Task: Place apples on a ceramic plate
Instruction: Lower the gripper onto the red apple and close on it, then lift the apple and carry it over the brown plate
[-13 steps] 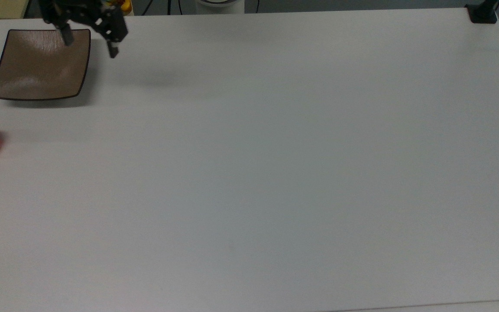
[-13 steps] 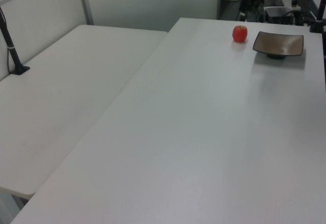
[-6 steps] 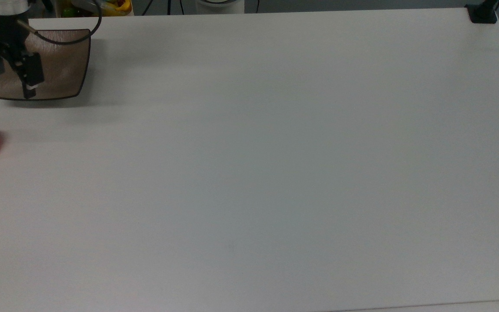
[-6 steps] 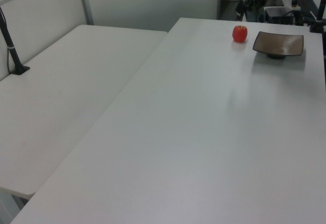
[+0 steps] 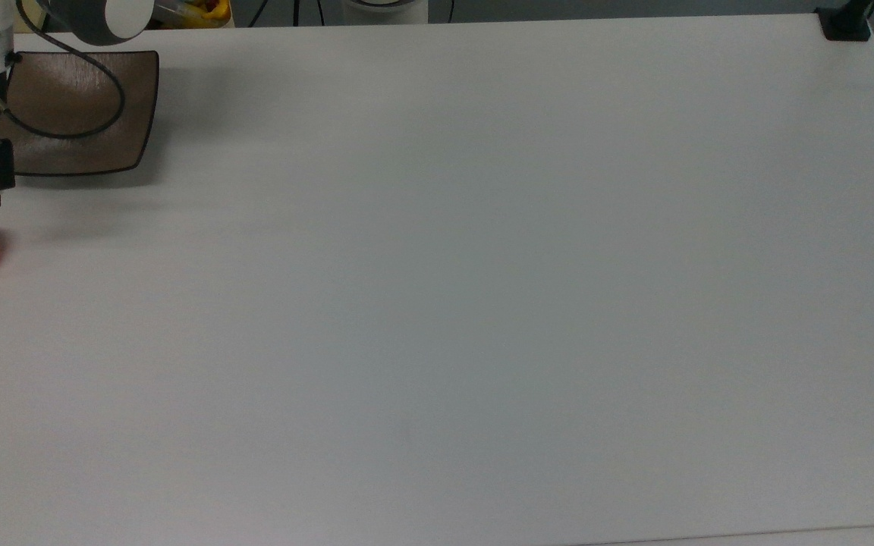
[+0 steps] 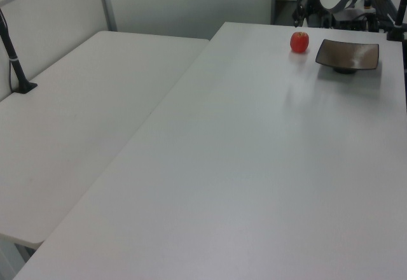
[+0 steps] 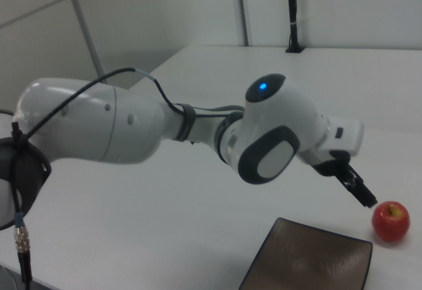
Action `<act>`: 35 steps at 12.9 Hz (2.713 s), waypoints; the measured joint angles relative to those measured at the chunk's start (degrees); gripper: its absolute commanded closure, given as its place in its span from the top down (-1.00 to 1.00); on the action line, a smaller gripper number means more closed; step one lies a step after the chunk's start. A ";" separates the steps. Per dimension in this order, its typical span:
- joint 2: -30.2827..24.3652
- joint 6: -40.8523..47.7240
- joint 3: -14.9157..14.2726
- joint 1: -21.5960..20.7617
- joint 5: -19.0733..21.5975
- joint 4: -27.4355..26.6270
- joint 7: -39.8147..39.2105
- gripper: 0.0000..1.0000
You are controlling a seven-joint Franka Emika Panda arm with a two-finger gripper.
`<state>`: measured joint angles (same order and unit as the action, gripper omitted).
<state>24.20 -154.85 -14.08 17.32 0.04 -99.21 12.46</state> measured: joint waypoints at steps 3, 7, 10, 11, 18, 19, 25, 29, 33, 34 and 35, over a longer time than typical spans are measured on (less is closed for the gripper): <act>2.75 -1.94 0.00 1.74 0.00 1.31 0.17 1.00; 7.83 -2.04 0.01 3.06 0.00 5.91 0.29 1.00; 10.96 -2.06 0.01 3.37 0.00 8.72 0.34 1.00; 12.07 -2.06 0.01 3.39 0.00 9.81 0.36 1.00; 15.94 -2.07 0.03 3.39 0.00 13.09 0.40 0.40; 15.97 -2.07 0.03 3.39 0.00 13.15 0.40 0.30; 15.99 -2.07 0.04 3.39 0.00 13.50 2.10 0.28; 14.01 -2.11 0.25 3.93 -0.01 14.43 2.49 0.30; 6.66 0.23 1.55 4.32 -1.39 8.73 -0.07 0.31; 3.98 3.90 1.93 4.31 -1.54 6.67 -2.89 0.31; 1.26 7.99 2.13 4.31 -1.60 4.85 -6.10 0.33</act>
<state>25.46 -146.86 -11.95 21.63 -1.56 -94.36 6.36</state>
